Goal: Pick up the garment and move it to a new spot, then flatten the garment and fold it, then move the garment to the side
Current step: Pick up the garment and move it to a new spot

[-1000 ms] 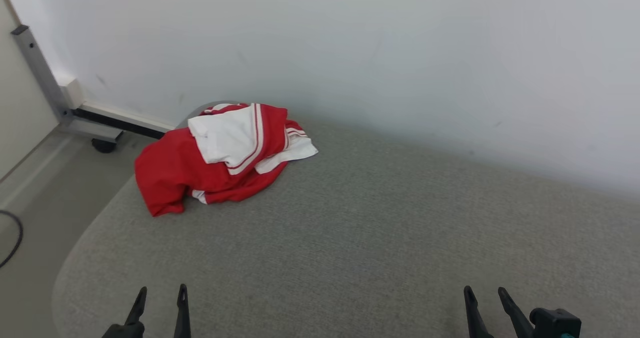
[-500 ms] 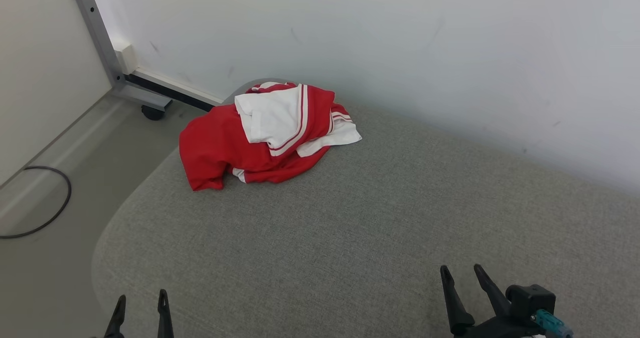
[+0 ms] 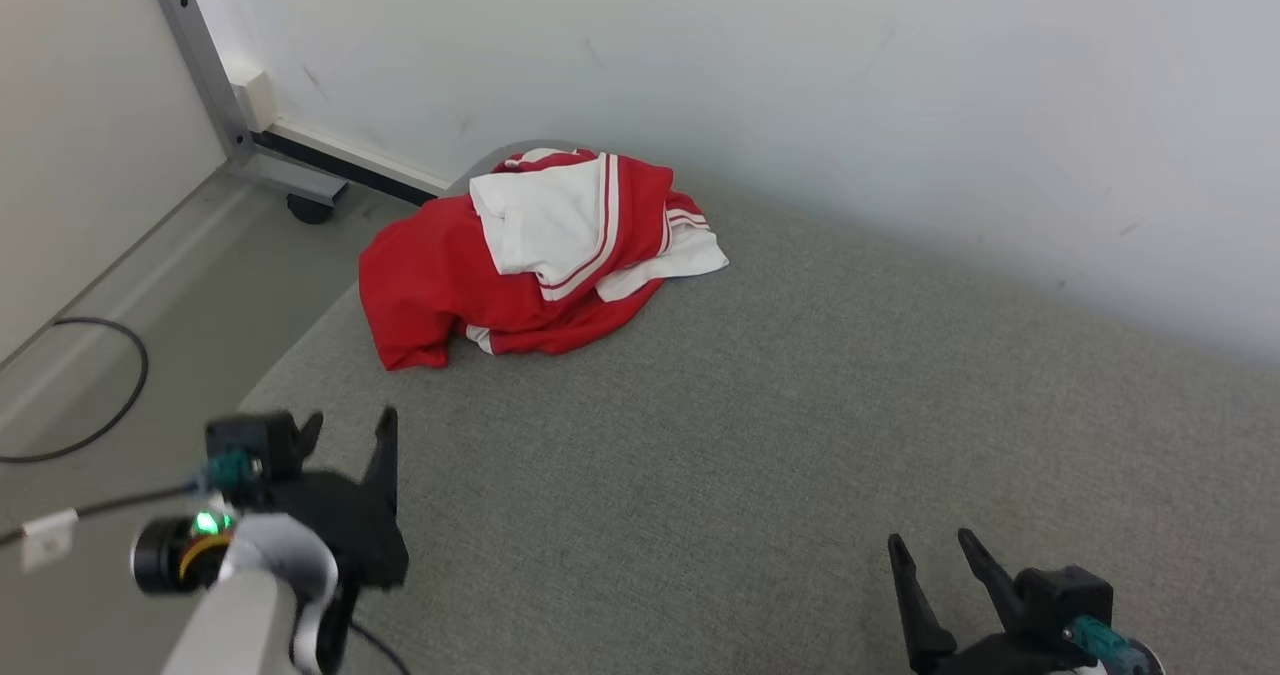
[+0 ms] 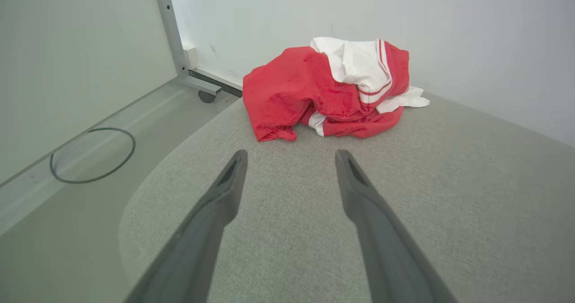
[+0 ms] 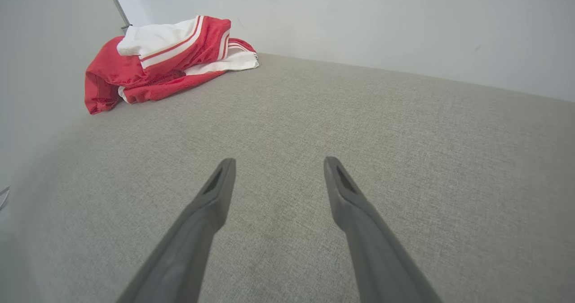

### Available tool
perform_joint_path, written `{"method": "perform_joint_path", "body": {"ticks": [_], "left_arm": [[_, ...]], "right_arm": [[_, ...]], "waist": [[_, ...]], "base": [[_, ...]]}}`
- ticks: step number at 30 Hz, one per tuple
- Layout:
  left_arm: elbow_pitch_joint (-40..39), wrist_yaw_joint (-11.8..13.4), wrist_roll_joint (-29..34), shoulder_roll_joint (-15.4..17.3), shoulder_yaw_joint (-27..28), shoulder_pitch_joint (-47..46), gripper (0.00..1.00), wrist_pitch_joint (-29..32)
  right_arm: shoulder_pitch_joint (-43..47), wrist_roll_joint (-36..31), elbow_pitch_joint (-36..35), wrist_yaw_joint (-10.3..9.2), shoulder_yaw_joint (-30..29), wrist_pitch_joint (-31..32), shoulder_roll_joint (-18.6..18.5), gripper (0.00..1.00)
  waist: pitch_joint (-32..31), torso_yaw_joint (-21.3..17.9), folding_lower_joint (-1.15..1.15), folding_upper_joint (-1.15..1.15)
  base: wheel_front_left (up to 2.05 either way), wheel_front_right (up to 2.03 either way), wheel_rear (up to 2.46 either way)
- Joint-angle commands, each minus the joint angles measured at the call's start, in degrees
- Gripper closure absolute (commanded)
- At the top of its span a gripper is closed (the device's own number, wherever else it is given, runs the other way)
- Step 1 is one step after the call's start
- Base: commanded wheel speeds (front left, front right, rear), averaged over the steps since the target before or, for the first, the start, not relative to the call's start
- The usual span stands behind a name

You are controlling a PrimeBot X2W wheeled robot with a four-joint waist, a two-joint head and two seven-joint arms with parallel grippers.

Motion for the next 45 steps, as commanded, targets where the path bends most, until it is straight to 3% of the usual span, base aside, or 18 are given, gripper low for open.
{"method": "perform_joint_path", "body": {"ticks": [1,5,10,18,21,26,27,28,29,37,45], "left_arm": [[1.5,-0.5,-0.6,0.1,0.5,-3.7,0.0,0.7],[8.5,-1.4,-3.3,0.7,2.0,-14.4,0.0,3.6],[16.0,-2.4,-5.9,2.9,3.8,-25.6,0.0,7.4],[24.0,-2.8,-6.8,5.6,4.3,-34.9,0.0,10.9],[27.2,-2.1,-7.0,6.1,4.5,-36.3,0.0,11.0],[31.8,3.9,-7.1,6.4,6.1,-38.4,0.0,8.7],[32.5,4.9,-7.0,6.6,6.2,-38.6,0.33,8.2],[33.1,5.3,-6.6,6.9,6.0,-38.9,0.76,7.9],[33.5,5.5,-6.7,6.9,6.1,-39.4,1.0,7.6],[35.1,3.5,-5.3,8.6,4.2,-40.7,1.0,6.7],[30.6,-1.5,-4.1,11.7,1.6,-45.2,1.0,4.3]], "right_arm": [[-0.7,-1.2,-1.6,-0.12,0.5,0.9,0.0,0.0],[-2.1,-4.2,-7.7,-0.12,2.1,5.2,-0.3,0.0],[-4.1,-5.9,-16.9,-0.12,4.4,10.7,-3.6,0.0],[-3.1,-5.2,-28.8,-0.12,4.6,16.2,-8.0,0.0],[-1.7,-4.9,-31.0,-0.12,3.9,16.9,-8.3,0.0],[-0.8,-4.6,-32.3,-0.12,3.9,17.0,-8.2,0.0],[-1.0,-4.5,-32.4,-0.12,3.9,17.0,-8.1,0.0],[-1.3,-4.4,-32.5,-0.12,4.1,16.9,-8.1,0.0],[-1.4,-4.3,-32.4,-0.12,4.2,16.8,-8.0,0.0],[-2.4,-3.5,-29.0,-0.12,5.6,14.8,-6.9,0.0],[-2.7,-1.3,-20.1,-0.12,6.4,9.2,-2.7,0.0]], "waist": [[3.1,-1.8,-0.01,0.0],[9.5,-6.8,-0.01,0.0],[18.2,-12.4,-0.01,0.0],[28.6,-16.9,-0.01,0.0],[30.5,-17.3,-0.01,0.0],[31.7,-17.6,-0.01,0.0],[31.6,-17.7,-0.01,0.0],[31.4,-17.8,-0.01,0.0],[31.1,-17.8,-0.01,0.0],[26.8,-17.6,-0.01,0.0],[14.3,-17.9,-0.01,0.0]], "base": [[0.0,0.0,0.0],[0.0,0.0,0.0],[0.0,0.0,0.0],[0.0,0.0,0.0],[0.0,0.0,0.0],[0.0,0.0,0.0],[0.0,0.0,0.0],[0.0,0.0,0.0],[0.0,0.0,0.0],[0.0,0.0,0.0],[0.0,0.0,0.0]]}}
